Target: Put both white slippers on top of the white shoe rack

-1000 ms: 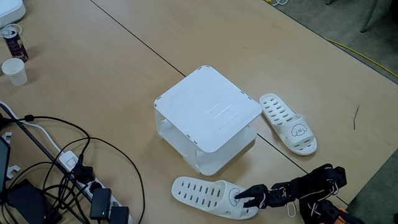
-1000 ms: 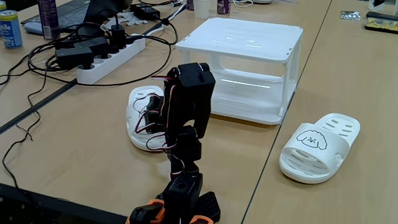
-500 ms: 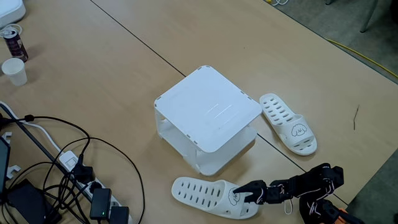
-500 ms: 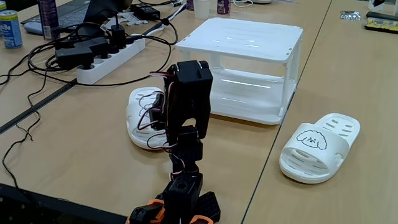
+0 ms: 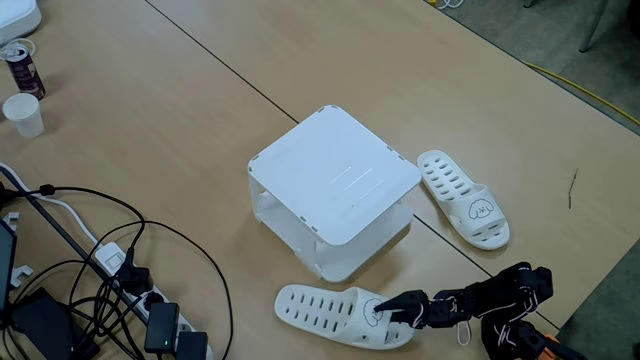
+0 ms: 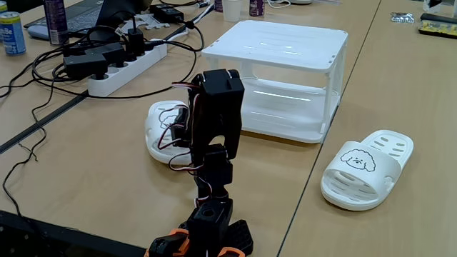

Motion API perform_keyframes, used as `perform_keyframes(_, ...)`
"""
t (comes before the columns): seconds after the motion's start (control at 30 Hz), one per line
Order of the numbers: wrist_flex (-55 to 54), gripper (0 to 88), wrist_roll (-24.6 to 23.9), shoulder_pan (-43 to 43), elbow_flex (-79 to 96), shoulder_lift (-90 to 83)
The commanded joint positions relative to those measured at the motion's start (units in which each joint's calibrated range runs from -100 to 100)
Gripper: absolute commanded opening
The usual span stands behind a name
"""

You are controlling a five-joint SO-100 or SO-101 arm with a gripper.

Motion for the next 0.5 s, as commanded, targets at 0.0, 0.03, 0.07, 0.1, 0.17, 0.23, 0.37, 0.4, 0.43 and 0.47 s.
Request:
perform_keyframes(0.0,-0.94,0.8,0.42,-2.73,-2.85,-1.35)
perform_keyframes(0.03,-0.94,0.8,0.42,-3.22,-2.85,-2.02)
perform_keyframes(0.07,-0.94,0.8,0.42,-3.72,-2.76,-2.78)
perform_keyframes(0.1,-0.94,0.8,0.42,-3.96,-2.67,-3.7)
perform_keyframes(0.17,-0.94,0.8,0.42,-4.21,-2.4,-5.72)
perform_keyframes(0.23,-0.94,0.8,0.42,-4.21,-2.4,-7.99)
perform_keyframes(0.37,-0.94,0.8,0.42,-4.37,-2.31,-13.38)
perform_keyframes(0.4,-0.94,0.8,0.42,-4.79,-2.31,-14.81)
perform_keyframes(0.43,-0.94,0.8,0.42,-5.2,-2.31,-16.32)
perform_keyframes(0.47,-0.85,0.8,0.42,-5.69,-2.31,-17.75)
